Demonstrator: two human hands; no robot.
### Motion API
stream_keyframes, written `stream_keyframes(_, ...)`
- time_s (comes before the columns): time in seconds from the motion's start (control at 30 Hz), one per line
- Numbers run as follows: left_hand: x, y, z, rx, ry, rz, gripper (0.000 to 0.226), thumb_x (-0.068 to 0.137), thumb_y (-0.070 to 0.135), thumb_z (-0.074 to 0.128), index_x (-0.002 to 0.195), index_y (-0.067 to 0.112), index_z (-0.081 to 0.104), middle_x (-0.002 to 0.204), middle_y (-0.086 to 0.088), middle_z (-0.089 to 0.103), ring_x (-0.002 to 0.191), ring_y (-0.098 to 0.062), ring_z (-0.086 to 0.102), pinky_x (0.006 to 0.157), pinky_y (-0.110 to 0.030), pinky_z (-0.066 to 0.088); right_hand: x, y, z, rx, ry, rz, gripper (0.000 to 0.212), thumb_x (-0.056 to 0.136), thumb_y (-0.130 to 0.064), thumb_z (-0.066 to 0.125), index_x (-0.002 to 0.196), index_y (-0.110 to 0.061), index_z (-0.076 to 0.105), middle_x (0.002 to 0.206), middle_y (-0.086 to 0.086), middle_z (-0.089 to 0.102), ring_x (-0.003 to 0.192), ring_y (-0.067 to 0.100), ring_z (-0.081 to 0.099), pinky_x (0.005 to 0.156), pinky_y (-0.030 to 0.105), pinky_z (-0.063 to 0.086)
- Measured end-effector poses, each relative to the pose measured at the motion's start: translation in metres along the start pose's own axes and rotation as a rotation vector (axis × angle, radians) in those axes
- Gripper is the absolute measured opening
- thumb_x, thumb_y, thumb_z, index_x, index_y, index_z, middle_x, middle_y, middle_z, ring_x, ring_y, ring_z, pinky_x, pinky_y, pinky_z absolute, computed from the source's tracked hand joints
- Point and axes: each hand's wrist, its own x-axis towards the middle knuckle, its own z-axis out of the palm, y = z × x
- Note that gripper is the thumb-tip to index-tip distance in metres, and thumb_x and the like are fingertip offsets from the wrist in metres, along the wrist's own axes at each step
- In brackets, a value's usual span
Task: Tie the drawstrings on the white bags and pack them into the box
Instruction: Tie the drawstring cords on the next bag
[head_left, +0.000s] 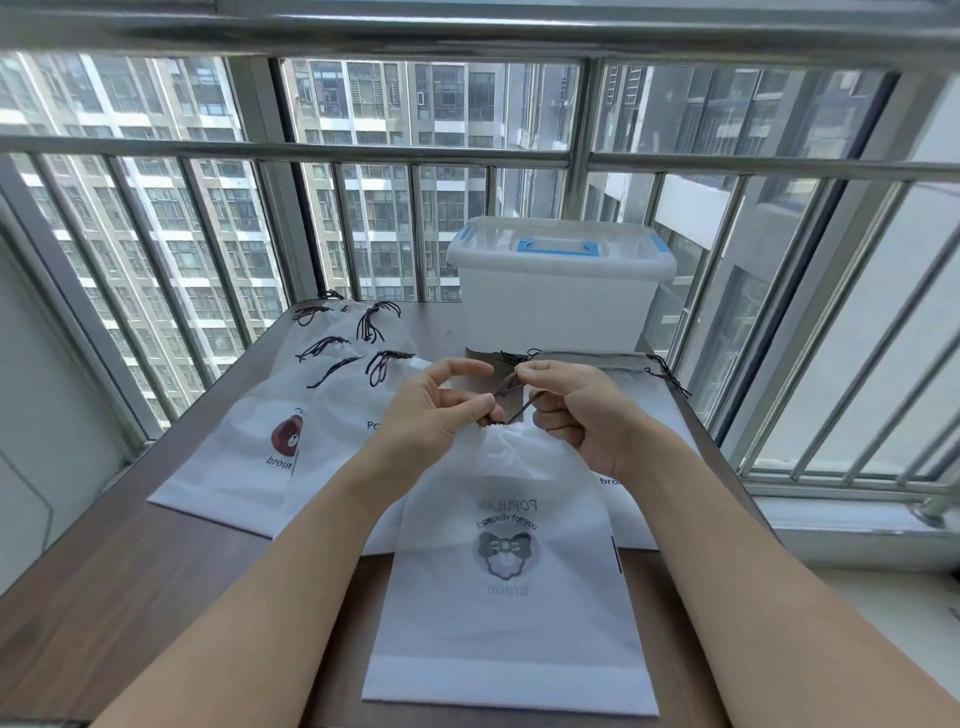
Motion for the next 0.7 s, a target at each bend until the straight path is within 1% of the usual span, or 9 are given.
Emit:
stream_keyframes(0.07, 0.002, -0.001, -0.001, 0.029, 0.042, 0.000, 0.012, 0.093, 0.002, 0.064, 0.100, 0.011, 0.069, 0.077, -0.007, 0.073, 0.073, -0.013, 0.063, 0.073, -0.018, 0.049, 0.000, -0.002, 0.002, -0.057, 0.042, -0.060, 0.013, 0.097, -0.003, 0.055, 0.103, -0.015, 0.054, 0.051, -0.010, 0.030, 0.043, 0.007, 0.020, 0.037, 0.017, 0.016)
stream_keyframes(0.13, 0.002, -0.003, 0.000, 0.073, 0.040, 0.003, 0.013, 0.094, 0.001, 0.062, 0.093, 0.011, 0.072, 0.076, -0.005, 0.072, 0.073, -0.011, 0.064, 0.072, -0.017, 0.049, -0.004, -0.005, 0.005, -0.090, 0.009, -0.130, 0.019, 0.097, 0.003, 0.048, 0.104, -0.014, 0.051, 0.052, -0.008, 0.030, 0.044, 0.008, 0.021, 0.038, 0.017, 0.017)
stream_keyframes(0.23, 0.002, -0.005, 0.003, 0.103, -0.004, -0.004, 0.016, 0.096, -0.002, 0.059, 0.097, 0.006, 0.072, 0.078, -0.006, 0.070, 0.071, -0.006, 0.066, 0.071, -0.012, 0.049, -0.013, -0.006, 0.014, -0.179, -0.120, -0.262, 0.021, 0.097, 0.014, 0.039, 0.099, -0.006, 0.047, 0.051, -0.006, 0.037, 0.039, 0.004, 0.034, 0.040, 0.011, 0.028)
stream_keyframes(0.3, 0.002, -0.006, 0.003, 0.092, -0.035, -0.017, 0.015, 0.097, -0.001, 0.057, 0.102, 0.001, 0.071, 0.080, -0.007, 0.069, 0.073, -0.006, 0.065, 0.073, -0.013, 0.050, -0.014, -0.003, 0.018, -0.324, -0.151, -0.357, 0.022, 0.096, 0.017, 0.036, 0.098, -0.001, 0.049, 0.049, -0.010, 0.048, 0.043, 0.001, 0.045, 0.046, 0.010, 0.035)
stream_keyframes(0.37, 0.002, -0.006, 0.001, 0.067, -0.062, -0.033, 0.017, 0.098, 0.002, 0.055, 0.106, -0.003, 0.070, 0.083, -0.009, 0.068, 0.078, -0.010, 0.063, 0.078, -0.014, 0.051, -0.011, 0.002, 0.019, -0.465, -0.100, -0.429, 0.021, 0.095, 0.015, 0.041, 0.093, -0.001, 0.054, 0.054, -0.010, 0.054, 0.050, 0.003, 0.051, 0.055, 0.014, 0.041)
stream_keyframes(0.43, 0.002, -0.005, 0.000, 0.027, -0.062, -0.060, 0.018, 0.098, 0.002, 0.055, 0.107, -0.002, 0.071, 0.084, -0.010, 0.067, 0.081, -0.011, 0.063, 0.079, -0.014, 0.051, -0.008, 0.005, 0.018, -0.584, -0.008, -0.487, 0.023, 0.093, 0.009, 0.047, 0.088, -0.009, 0.060, 0.062, -0.005, 0.058, 0.056, 0.007, 0.052, 0.061, 0.021, 0.044)
stream_keyframes(0.53, 0.000, -0.004, 0.001, 0.012, -0.067, -0.079, 0.018, 0.098, 0.002, 0.055, 0.102, 0.002, 0.073, 0.081, -0.006, 0.068, 0.079, -0.010, 0.063, 0.077, -0.014, 0.051, -0.006, 0.009, 0.016, -0.691, 0.071, -0.550, 0.021, 0.093, 0.001, 0.052, 0.087, -0.017, 0.062, 0.067, -0.001, 0.059, 0.057, 0.010, 0.049, 0.060, 0.024, 0.044)
stream_keyframes(0.63, -0.002, -0.002, 0.002, 0.027, -0.097, -0.092, 0.018, 0.099, 0.004, 0.056, 0.102, 0.002, 0.073, 0.080, -0.003, 0.069, 0.080, -0.009, 0.063, 0.077, -0.014, 0.050, -0.006, 0.011, 0.016, -0.745, 0.113, -0.604, 0.018, 0.093, -0.003, 0.055, 0.090, -0.018, 0.064, 0.072, 0.003, 0.063, 0.057, 0.011, 0.052, 0.060, 0.026, 0.046)
stream_keyframes(0.7, -0.004, 0.001, 0.002, 0.057, -0.101, -0.099, 0.014, 0.096, 0.007, 0.062, 0.100, 0.004, 0.075, 0.084, -0.003, 0.073, 0.083, -0.009, 0.065, 0.081, -0.017, 0.050, -0.006, 0.010, 0.017, -0.751, 0.105, -0.610, 0.017, 0.094, -0.003, 0.056, 0.091, -0.017, 0.065, 0.071, 0.002, 0.063, 0.055, 0.009, 0.053, 0.058, 0.023, 0.046)
